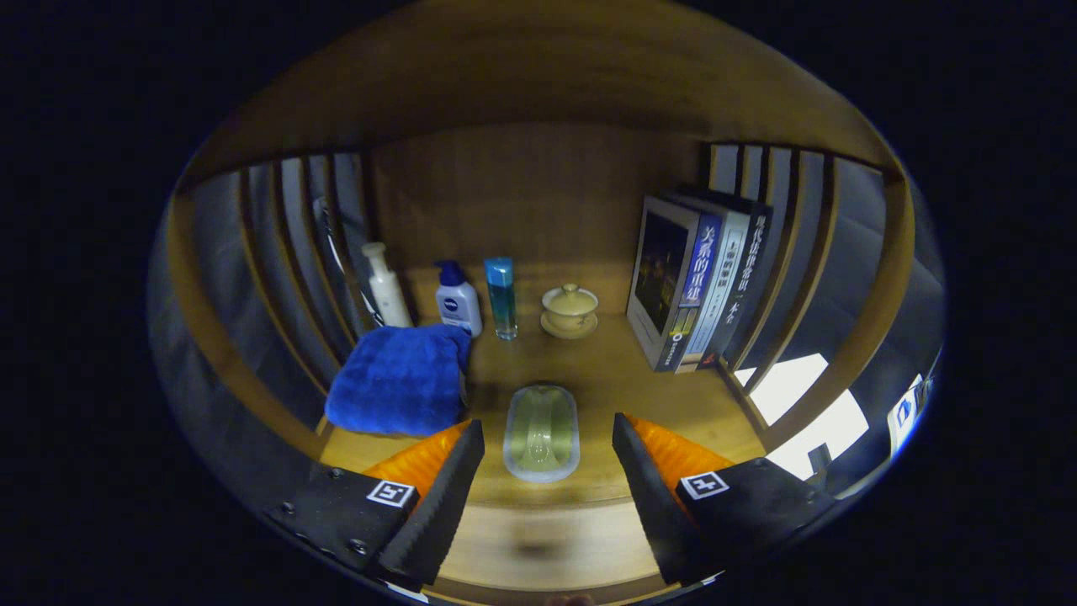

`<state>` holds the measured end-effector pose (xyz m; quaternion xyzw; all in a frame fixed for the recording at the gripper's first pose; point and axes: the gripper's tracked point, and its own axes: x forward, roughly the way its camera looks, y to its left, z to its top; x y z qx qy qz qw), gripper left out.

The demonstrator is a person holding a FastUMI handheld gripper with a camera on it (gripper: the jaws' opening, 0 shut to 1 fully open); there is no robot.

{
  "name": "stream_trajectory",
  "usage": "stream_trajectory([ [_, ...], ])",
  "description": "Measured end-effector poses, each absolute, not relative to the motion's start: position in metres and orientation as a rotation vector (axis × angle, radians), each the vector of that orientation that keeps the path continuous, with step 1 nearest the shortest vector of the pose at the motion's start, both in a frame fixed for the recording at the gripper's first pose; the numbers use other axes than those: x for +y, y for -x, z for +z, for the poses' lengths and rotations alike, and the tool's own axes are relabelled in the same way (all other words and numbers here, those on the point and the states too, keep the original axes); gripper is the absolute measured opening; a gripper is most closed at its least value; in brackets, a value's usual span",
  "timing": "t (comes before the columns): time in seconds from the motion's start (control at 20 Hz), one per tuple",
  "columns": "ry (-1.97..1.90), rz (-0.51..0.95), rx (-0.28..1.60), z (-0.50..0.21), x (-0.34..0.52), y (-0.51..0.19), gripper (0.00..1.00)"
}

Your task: Pull open the drawer, take out the items inside it, and place them on the countertop above the cabinet.

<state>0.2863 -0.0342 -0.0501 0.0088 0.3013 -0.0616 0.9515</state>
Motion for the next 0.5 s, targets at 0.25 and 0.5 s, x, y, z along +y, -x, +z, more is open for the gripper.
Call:
stream_trajectory([
  [0.25, 0.021, -0.067, 0.484, 0.002, -0.032, -0.229, 0.98],
  [0.5, 0.044, -0.035, 0.421, 0.020, -0.040, -0.167, 0.98],
])
